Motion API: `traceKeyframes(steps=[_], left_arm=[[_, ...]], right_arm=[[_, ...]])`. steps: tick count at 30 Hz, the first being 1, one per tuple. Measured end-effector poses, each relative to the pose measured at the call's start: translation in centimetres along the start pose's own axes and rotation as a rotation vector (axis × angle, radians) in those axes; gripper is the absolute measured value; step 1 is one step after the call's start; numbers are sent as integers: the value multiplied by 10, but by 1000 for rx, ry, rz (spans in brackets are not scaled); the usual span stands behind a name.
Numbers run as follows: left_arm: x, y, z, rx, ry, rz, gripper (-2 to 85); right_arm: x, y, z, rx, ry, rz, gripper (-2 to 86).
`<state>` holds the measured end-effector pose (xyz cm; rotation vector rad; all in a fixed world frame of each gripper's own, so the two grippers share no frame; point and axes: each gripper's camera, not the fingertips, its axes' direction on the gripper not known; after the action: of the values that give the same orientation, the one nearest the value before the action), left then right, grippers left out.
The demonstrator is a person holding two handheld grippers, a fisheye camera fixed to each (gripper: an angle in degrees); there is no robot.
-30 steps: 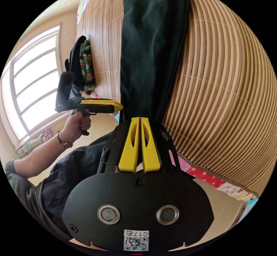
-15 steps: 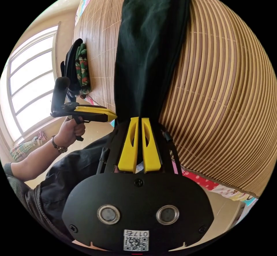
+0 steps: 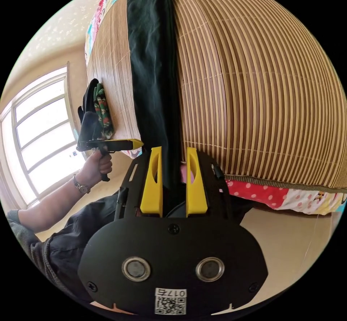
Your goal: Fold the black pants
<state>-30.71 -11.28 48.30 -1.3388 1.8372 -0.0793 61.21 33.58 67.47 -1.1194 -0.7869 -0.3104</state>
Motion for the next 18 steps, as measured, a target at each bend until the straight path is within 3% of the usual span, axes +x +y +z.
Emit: traceKeyframes(steps=[7, 12, 15, 18], left_arm=[[-3, 3, 0, -18, 4, -5, -10], [1, 9, -7, -30, -25, 25, -8], [22, 22, -47, 137, -125, 102, -8], [48, 28, -101, 363, -31, 199, -9]], right_arm=[[6, -16, 4, -75, -160, -7, 108], [7, -27, 5, -221, -218, -16, 42], [2, -21, -22, -245, -442, -94, 33], [-10, -10, -65, -275, -673, -174, 29]])
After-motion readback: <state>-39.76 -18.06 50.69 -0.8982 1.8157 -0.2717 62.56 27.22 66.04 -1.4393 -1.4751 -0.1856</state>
